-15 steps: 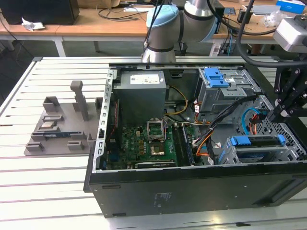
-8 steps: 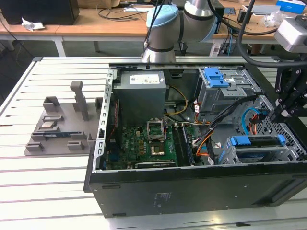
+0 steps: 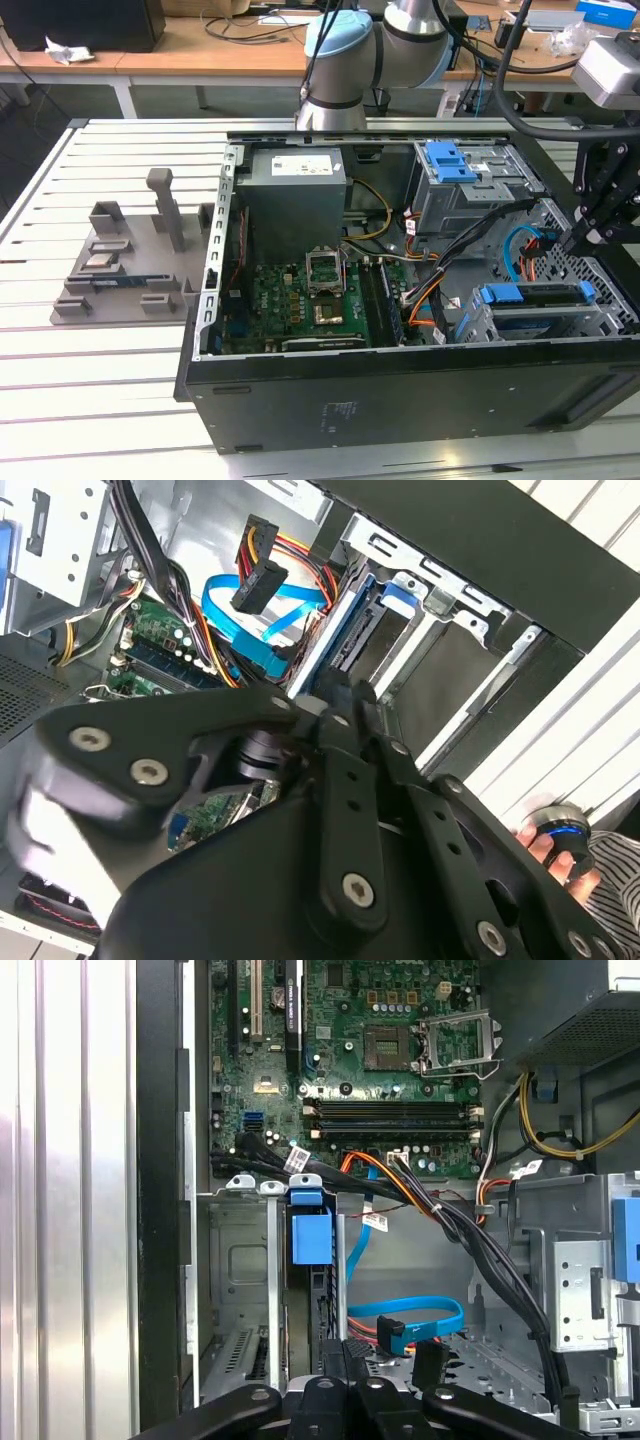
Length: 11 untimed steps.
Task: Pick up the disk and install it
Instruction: 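Insert the first disk wire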
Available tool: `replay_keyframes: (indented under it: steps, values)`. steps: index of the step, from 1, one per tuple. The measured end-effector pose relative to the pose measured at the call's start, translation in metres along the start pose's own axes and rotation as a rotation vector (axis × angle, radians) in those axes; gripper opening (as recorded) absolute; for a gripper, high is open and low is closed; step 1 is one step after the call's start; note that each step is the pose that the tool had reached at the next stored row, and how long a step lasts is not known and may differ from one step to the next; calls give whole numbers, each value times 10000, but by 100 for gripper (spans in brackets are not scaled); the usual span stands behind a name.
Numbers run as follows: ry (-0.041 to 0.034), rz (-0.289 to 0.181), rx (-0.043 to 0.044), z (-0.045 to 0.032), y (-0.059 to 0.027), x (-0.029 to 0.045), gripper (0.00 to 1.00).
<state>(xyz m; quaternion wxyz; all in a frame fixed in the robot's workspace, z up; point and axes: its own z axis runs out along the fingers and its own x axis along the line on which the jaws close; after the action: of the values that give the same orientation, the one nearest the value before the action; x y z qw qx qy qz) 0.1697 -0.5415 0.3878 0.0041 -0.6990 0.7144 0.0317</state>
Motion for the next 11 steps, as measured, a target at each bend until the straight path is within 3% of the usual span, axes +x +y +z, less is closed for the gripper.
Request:
replay_keyframes:
  steps: [4, 8, 11]
  values:
    - [0, 0, 0, 0, 0, 0, 36]
    - [0, -3, 0, 3, -11, -10, 36]
    - [6, -12, -2, 15, -61, -93, 36]
